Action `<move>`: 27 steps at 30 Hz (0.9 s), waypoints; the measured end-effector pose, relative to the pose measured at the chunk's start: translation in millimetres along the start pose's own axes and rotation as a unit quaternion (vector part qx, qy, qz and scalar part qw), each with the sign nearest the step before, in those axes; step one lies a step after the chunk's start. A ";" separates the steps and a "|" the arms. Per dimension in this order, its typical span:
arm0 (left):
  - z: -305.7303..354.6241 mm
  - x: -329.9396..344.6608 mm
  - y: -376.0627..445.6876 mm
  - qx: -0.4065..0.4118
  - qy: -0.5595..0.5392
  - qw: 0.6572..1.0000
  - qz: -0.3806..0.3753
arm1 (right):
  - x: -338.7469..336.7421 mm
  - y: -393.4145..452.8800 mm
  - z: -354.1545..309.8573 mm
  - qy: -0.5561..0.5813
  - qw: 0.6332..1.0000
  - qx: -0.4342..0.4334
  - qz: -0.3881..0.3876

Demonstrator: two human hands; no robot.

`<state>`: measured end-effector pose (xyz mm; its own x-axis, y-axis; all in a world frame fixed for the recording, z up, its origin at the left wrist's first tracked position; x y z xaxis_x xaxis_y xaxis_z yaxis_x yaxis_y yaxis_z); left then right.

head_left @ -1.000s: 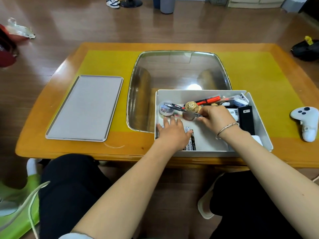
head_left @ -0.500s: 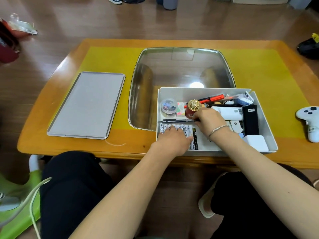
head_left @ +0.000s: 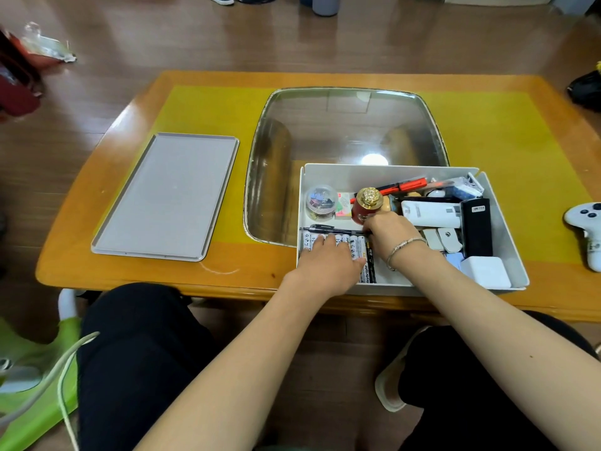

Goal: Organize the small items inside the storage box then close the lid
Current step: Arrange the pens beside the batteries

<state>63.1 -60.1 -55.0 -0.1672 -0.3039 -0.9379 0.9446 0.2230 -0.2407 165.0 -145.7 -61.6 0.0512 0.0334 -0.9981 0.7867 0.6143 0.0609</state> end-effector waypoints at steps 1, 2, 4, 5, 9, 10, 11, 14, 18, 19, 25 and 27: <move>-0.3 0.1 0.1 -0.001 -0.003 1.000 -0.001 | -0.8 0.2 0.0 0.002 1.000 0.000 0.004; -0.7 0.2 0.3 -0.002 -0.005 1.000 -0.002 | -1.7 0.0 0.4 0.005 1.000 0.000 0.007; -1.0 0.3 1.2 0.000 -0.010 1.000 -0.001 | -3.4 -1.6 2.0 0.008 1.000 0.005 0.010; -0.7 0.1 2.0 0.004 -0.012 1.000 0.003 | -4.1 -2.4 2.9 0.008 1.000 0.007 0.011; 2.0 -0.5 8.9 0.021 -0.010 0.999 0.038 | -4.9 -1.1 0.7 0.008 1.000 0.000 0.014; 2.5 -0.2 11.4 0.020 -0.007 0.999 0.044 | -4.8 -0.2 -0.1 0.009 1.000 -0.003 0.014; 2.1 0.5 14.2 0.018 -0.004 0.999 0.046 | -4.7 0.4 -0.7 0.007 1.000 -0.007 0.014; -2.2 3.1 21.7 0.003 0.018 0.999 0.040 | -3.2 0.7 -0.6 0.002 1.000 -0.016 0.018; -4.4 4.0 23.8 0.003 0.044 0.998 0.052 | -1.0 0.3 0.6 0.013 0.999 -0.015 0.029; -3.7 3.6 23.4 0.004 0.045 0.997 0.057 | -0.4 0.4 0.6 0.015 0.999 -0.014 0.027; -2.2 3.4 21.9 -0.005 0.049 0.997 0.064 | -0.1 -1.4 1.7 0.029 0.999 -0.020 0.033; -2.1 3.2 21.8 -0.002 0.043 0.997 0.067 | 1.0 -1.9 2.3 0.024 0.999 -0.022 0.033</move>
<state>82.6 -54.2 -63.8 -0.0628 -0.1906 -0.9797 0.9592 0.2596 -0.1120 165.0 -148.6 -62.7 0.0720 0.1116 -0.9911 0.7548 0.6435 0.1273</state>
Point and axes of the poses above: each hand's wrist, its own y-axis towards the middle knuckle, its own x-axis out of the palm, z = x × y, the point moved 3 cm from there along y, towards the middle knuckle, and after that the axes turned 15 degrees about z, right-handed, at the moved point
